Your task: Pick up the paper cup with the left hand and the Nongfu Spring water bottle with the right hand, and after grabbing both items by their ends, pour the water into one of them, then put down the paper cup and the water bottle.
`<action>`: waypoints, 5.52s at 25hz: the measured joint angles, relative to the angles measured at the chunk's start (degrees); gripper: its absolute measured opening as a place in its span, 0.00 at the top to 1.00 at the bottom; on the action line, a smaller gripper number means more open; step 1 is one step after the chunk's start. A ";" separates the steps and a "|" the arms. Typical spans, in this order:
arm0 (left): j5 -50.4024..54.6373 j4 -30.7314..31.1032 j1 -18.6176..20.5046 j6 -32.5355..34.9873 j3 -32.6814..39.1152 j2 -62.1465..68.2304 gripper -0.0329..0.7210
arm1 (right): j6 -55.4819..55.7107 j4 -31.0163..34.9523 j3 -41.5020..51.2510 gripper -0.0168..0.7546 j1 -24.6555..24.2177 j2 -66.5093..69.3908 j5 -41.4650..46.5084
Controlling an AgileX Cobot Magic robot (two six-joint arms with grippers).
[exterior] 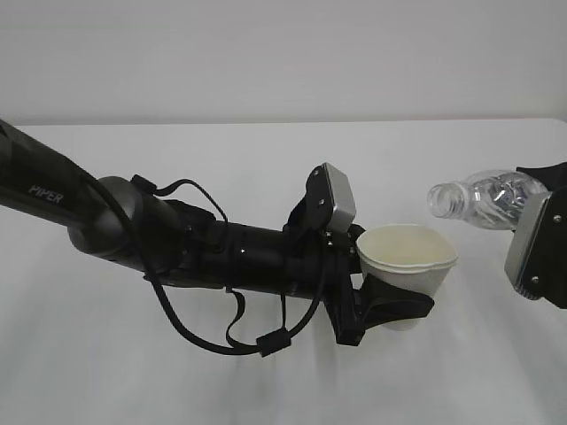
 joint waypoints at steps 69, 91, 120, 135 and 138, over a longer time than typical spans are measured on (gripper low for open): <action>-0.12 2.50 0.00 -1.00 -0.31 0.26 0.38 | -11.59 -0.21 0.00 0.45 0.00 0.00 -3.04; -0.12 2.50 0.00 -1.09 -0.31 0.35 0.38 | -12.05 -0.21 0.00 0.45 0.00 0.00 -3.26; -0.12 2.50 0.00 -1.09 -0.31 0.35 0.39 | -12.05 -1.47 0.00 0.45 0.00 0.00 -3.61; -0.12 2.50 0.00 -1.09 -0.31 0.35 0.39 | -12.05 -1.47 0.00 0.45 0.00 0.00 -3.61; -0.12 2.50 0.00 -1.09 -0.31 0.35 0.39 | -12.05 -1.47 0.00 0.45 0.00 0.00 -3.61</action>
